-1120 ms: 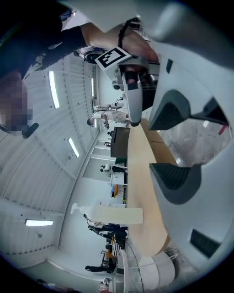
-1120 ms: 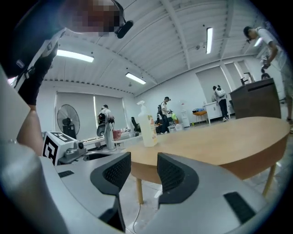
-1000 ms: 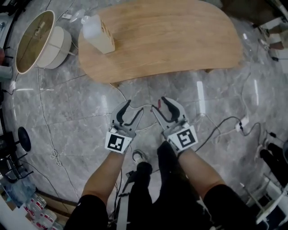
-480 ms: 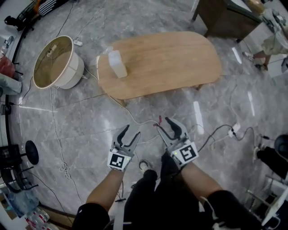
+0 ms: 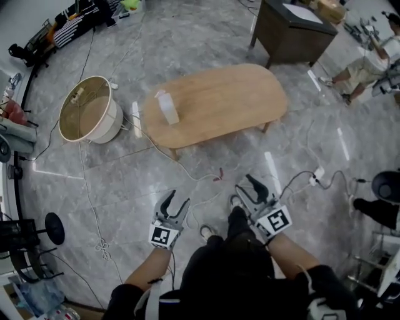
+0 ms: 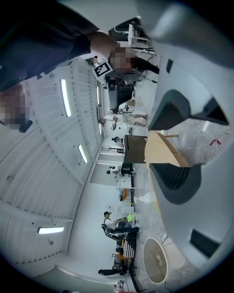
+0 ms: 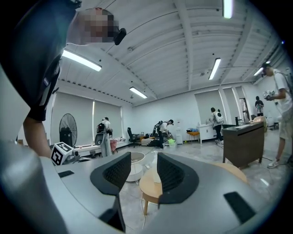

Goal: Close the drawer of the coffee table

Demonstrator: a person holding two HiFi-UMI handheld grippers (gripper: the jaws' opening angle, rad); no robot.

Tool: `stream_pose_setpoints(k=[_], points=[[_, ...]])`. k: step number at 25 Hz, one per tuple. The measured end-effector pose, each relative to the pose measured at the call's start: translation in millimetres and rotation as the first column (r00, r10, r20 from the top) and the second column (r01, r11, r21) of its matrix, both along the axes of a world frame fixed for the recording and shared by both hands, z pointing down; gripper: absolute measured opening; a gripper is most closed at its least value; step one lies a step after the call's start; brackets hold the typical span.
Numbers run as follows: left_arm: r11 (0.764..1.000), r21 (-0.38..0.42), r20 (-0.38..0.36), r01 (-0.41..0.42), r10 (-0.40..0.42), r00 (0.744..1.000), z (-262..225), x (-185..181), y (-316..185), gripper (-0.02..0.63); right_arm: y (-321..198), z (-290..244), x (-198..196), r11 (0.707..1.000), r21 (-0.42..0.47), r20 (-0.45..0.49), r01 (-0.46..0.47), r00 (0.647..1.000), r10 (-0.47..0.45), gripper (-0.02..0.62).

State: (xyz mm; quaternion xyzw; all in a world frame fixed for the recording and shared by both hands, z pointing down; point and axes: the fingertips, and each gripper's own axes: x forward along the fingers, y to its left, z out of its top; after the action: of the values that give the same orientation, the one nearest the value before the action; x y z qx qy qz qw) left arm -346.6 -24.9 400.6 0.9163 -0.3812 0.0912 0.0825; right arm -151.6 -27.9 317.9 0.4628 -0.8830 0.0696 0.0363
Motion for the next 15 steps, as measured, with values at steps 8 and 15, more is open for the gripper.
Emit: stream_pose_setpoints(k=[8, 15], points=[[0.997, 0.063, -0.068, -0.053, 0.057, 0.996, -96, 34, 8, 0.206, 18, -85, -19, 0.999, 0.039, 0.053, 0.021, 0.998, -0.023, 0.176], [0.993, 0.086, -0.122, -0.084, 0.094, 0.988, -156, 64, 17, 0.206, 33, -140, -20, 0.995, 0.069, 0.088, 0.068, 0.993, -0.074, 0.176]])
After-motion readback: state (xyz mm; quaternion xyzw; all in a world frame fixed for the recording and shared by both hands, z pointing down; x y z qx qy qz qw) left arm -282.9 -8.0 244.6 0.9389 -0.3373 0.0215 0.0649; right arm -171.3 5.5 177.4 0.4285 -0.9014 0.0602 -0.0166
